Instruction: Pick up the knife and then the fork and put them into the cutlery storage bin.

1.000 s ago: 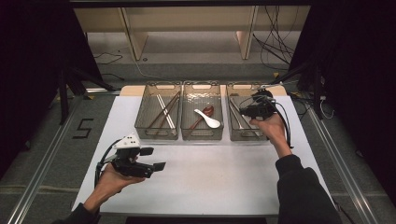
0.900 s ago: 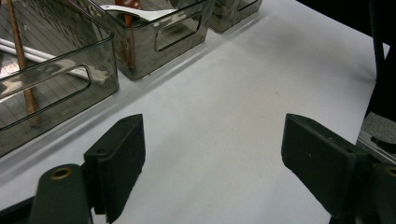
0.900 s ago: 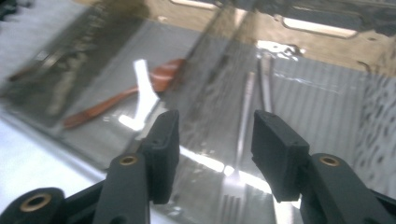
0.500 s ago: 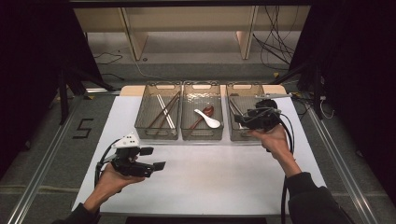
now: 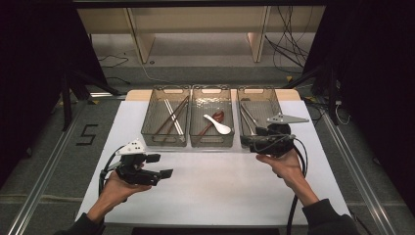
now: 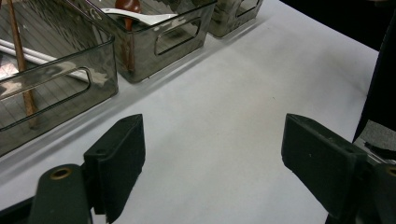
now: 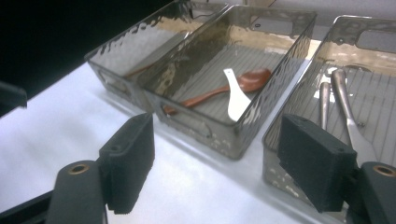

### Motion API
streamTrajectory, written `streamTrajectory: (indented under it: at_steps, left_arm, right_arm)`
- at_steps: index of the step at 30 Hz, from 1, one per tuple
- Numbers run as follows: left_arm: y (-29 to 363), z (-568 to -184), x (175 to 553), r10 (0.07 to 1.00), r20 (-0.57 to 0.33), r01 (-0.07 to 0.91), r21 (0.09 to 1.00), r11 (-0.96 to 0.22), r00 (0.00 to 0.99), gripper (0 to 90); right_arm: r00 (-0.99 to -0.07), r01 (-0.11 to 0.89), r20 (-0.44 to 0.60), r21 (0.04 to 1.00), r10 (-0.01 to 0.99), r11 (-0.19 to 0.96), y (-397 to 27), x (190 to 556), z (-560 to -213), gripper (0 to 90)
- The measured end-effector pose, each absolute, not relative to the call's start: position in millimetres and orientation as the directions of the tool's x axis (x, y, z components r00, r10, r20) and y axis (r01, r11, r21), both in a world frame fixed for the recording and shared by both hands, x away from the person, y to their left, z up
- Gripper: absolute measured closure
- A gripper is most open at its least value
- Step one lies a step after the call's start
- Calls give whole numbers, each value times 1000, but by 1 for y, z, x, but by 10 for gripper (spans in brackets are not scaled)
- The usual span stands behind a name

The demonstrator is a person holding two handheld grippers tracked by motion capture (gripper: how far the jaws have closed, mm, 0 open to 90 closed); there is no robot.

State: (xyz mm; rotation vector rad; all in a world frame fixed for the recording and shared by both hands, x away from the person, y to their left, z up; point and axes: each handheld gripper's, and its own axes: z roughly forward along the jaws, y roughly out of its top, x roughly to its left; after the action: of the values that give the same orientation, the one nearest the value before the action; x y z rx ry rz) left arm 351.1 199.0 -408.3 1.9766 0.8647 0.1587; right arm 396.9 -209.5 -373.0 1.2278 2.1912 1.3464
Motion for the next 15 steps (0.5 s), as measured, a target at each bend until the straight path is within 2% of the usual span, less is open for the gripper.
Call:
streamTrajectory:
  at_steps: [4, 15]
  left_arm:
    - [200, -408, 351, 629, -228, 510, 802, -311, 743, 211]
    - [201, -407, 351, 626, -237, 508, 808, -298, 743, 211]
  right_arm:
    - [-615, 490, 154, 843, 773, 222, -209, 386, -379, 266]
    - [-629, 466, 170, 863, 759, 193, -216, 356, -387, 248]
